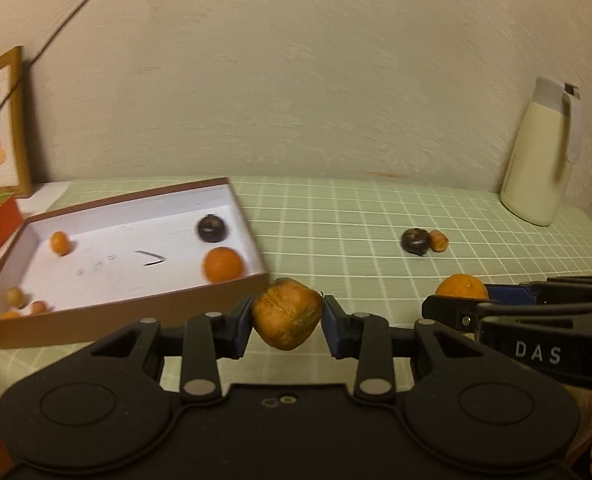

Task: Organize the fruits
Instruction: 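Carry the mandarin and walnut over the white box with both tools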

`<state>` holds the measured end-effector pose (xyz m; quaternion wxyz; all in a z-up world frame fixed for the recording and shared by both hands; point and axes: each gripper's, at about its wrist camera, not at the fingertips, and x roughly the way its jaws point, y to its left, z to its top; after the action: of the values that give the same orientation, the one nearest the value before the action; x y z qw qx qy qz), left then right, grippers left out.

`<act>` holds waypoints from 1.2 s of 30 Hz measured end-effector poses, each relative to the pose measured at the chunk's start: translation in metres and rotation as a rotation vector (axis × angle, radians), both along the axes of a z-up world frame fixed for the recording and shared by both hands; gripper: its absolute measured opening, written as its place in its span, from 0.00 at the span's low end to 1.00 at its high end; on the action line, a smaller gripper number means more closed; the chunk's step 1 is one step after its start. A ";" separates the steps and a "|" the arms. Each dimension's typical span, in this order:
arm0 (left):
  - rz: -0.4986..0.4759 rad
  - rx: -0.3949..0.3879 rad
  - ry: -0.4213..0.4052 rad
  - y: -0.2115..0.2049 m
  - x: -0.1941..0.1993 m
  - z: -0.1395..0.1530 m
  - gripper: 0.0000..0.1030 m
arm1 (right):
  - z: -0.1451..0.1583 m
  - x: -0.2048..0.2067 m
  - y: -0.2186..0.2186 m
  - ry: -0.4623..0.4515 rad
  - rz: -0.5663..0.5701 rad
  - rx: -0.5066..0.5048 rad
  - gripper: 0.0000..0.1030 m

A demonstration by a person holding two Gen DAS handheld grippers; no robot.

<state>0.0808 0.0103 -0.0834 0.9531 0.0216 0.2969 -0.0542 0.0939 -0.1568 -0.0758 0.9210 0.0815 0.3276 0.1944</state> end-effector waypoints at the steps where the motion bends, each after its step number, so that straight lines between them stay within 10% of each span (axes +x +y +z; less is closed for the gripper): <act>1: 0.011 -0.004 -0.001 0.005 -0.002 0.001 0.26 | 0.002 -0.003 0.005 -0.010 0.014 0.000 0.37; 36: 0.348 -0.039 -0.105 0.136 -0.017 0.031 0.26 | 0.028 0.008 0.110 -0.171 0.185 0.102 0.37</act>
<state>0.0643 0.1462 -0.0522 0.9625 -0.0460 0.2450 0.1070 0.1021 -0.0464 -0.0477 0.9183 0.0809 0.2439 0.3011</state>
